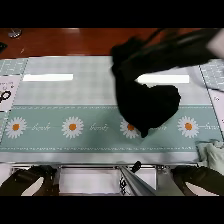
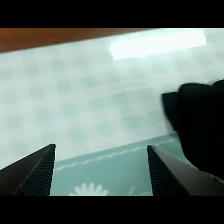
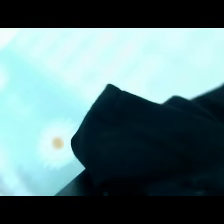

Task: Fold the shirts.

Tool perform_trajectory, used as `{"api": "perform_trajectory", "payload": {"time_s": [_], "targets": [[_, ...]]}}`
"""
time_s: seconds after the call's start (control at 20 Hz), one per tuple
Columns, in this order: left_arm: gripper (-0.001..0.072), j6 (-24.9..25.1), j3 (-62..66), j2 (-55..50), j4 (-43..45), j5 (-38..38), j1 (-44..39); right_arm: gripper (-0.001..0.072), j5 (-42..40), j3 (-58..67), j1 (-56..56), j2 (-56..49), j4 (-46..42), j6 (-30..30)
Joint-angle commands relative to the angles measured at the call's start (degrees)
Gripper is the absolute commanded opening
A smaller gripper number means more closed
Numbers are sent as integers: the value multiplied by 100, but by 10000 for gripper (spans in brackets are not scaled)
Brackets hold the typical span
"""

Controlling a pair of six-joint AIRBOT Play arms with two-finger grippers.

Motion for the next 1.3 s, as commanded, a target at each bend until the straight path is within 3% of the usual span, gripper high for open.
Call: {"api": "perform_trajectory", "payload": {"time_s": [0.0,0.05,0.1,0.15,0.35,0.45,0.6,0.75,1.0,1.25], "targets": [[683,-2,-234,0,636,-365,0,31,-378,0,1786,-1257,-476,186],[683,2,-310,0,704,-428,0,167,-385,0,2026,-1539,-752,192],[683,2,-393,0,726,-481,2,423,-295,0,2168,-1755,-1064,192],[683,2,-509,0,726,-511,2,513,-107,0,2203,-1886,-1384,192],[684,-105,-1414,7,688,-533,0,545,870,0,1657,-1478,-3263,195],[685,-221,-2247,13,155,-481,0,618,1165,0,935,-1064,-3832,243],[706,-297,-3947,50,-1207,431,0,618,1207,0,-723,-623,-3327,256],[707,-304,-5425,52,-1860,1436,24,618,1620,0,-2354,-544,-2490,37],[707,-22,-6570,417,-2334,1639,857,617,1727,0,-4280,-551,-1414,-382],[705,577,-7049,332,-2354,1650,2083,617,1480,-2,-5018,-562,-907,-501]]}}
